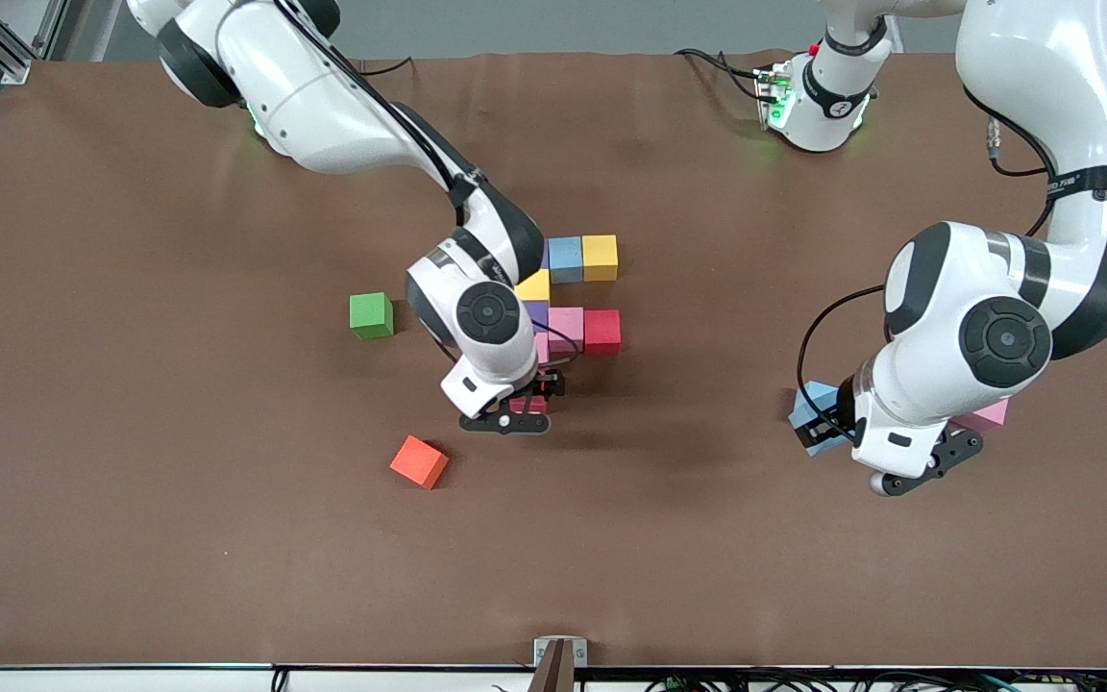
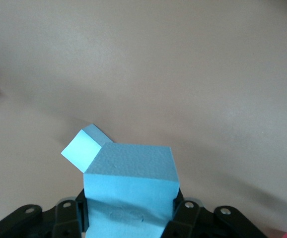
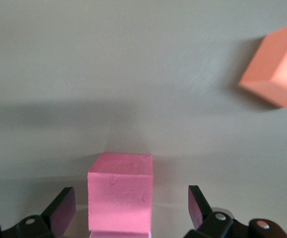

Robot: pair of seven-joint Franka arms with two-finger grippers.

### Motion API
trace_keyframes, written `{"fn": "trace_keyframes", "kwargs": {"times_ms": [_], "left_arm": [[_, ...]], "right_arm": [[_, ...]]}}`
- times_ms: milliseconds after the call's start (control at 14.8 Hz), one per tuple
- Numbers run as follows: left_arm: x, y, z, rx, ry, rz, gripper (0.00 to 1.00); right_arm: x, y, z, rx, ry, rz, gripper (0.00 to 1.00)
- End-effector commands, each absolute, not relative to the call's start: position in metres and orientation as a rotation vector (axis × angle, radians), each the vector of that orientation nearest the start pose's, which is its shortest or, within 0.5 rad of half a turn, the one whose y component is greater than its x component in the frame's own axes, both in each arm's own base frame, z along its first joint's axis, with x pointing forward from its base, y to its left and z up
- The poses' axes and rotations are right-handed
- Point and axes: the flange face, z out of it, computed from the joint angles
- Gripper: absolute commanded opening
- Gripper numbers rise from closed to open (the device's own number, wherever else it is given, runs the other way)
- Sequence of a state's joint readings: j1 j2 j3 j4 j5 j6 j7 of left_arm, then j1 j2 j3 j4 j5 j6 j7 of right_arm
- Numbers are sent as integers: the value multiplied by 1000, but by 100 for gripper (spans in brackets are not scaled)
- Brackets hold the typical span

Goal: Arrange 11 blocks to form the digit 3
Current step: 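Retract the right gripper while the left gripper carries blue toward the shape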

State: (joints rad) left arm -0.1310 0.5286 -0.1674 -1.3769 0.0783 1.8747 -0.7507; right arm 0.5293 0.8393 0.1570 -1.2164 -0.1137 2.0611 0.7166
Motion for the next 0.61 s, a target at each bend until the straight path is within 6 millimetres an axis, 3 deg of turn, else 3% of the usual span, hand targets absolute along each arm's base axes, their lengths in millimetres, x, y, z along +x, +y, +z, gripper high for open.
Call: {"fn": "trace_keyframes", "kwargs": {"times_ms": [0, 270, 540], "left_arm": [[681, -178, 412, -3024, -771, 31, 2], [676, -203, 407, -2989, -896, 33, 2], [666, -243, 388, -2883, -1175, 51, 2]], "right_arm": [[624, 400, 328, -3117, 41, 74, 100], [649, 337, 373, -3128, 182, 51, 100], [674, 248, 412, -3131, 344, 80, 100]]}}
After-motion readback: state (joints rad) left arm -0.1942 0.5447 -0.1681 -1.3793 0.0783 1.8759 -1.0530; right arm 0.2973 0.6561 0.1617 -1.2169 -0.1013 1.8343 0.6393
